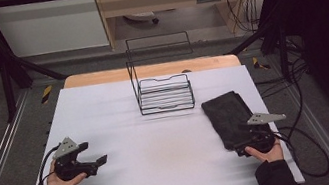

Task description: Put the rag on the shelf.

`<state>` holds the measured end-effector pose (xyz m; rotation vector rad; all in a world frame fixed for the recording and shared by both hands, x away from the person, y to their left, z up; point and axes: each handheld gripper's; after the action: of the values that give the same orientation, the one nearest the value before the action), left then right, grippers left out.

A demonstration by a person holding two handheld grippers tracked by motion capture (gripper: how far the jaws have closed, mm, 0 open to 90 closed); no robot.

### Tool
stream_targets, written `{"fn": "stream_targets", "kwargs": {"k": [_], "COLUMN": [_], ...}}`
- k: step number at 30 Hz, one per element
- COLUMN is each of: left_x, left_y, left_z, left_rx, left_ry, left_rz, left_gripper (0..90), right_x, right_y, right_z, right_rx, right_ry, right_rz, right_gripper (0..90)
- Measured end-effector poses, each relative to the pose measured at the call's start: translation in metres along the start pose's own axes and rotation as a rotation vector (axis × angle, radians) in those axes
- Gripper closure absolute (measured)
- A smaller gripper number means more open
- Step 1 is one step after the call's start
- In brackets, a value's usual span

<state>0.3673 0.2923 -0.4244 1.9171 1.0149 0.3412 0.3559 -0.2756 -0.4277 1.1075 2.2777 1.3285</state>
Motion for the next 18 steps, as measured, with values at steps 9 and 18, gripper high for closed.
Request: {"fn": "stream_targets", "kwargs": {"k": [9,18], "left_x": [0.0002,0.0009], "left_y": [-0.0007,-0.0019], "left_z": [-0.0005,0.0005], "left_rx": [0.005,0.011], "left_ry": [0.006,0.012], "left_rz": [0.003,0.001], "left_gripper": [7.5,7.6], "right_x": [0.0017,0.0087], "right_y": [-0.0002,0.0019], "right_z": [0.0019,0.0098], "right_rx": [0.016,0.060], "right_ry": [-0.012,-0.053], "right_rz": [0.002,-0.032], "right_gripper": [3.8,11.7]}}
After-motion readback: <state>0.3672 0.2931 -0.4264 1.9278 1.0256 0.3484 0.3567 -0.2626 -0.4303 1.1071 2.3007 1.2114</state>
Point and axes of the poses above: each handheld gripper's, and its own axes: z roughly forward along the jaws, y roughly out of its top, x roughly to its left, and after that the axes turned 5 degrees about -z, right-handed
